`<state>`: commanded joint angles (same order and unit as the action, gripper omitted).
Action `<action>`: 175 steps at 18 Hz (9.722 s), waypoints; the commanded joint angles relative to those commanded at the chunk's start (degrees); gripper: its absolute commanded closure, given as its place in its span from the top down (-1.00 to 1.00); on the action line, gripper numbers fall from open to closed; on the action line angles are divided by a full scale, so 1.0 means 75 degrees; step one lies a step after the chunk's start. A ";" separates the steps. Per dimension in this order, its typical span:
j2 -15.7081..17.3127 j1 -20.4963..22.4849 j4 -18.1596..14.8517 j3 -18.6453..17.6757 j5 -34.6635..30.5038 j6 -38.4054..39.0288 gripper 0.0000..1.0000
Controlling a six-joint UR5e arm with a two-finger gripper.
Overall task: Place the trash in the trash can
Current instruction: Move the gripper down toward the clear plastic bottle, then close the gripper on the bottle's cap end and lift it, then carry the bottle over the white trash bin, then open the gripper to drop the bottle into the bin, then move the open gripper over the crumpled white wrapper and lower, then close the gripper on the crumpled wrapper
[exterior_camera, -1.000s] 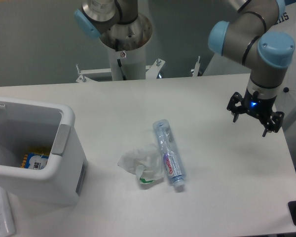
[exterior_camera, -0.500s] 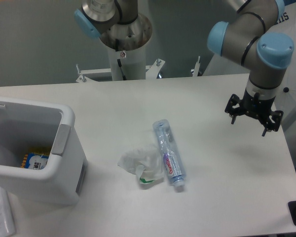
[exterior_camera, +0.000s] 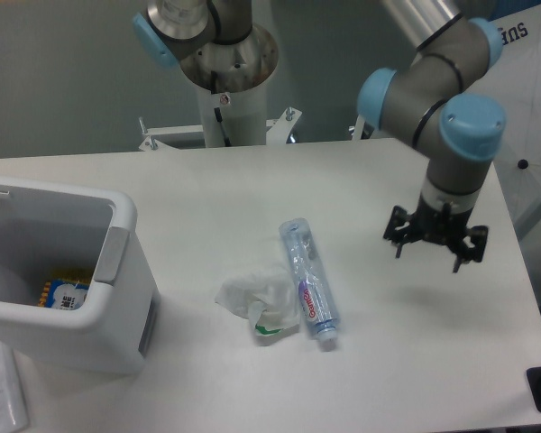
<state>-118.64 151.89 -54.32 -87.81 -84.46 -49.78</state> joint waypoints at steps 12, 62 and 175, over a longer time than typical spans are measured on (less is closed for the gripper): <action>-0.0985 -0.0904 -0.0784 0.0810 -0.0035 0.2371 1.00; 0.1110 -0.0962 0.0082 0.2357 0.5891 0.3087 -1.00; 0.0409 -0.1374 0.0703 -0.0937 0.0479 0.1915 -1.00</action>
<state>-115.58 141.58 -49.04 -94.84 -80.87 -35.42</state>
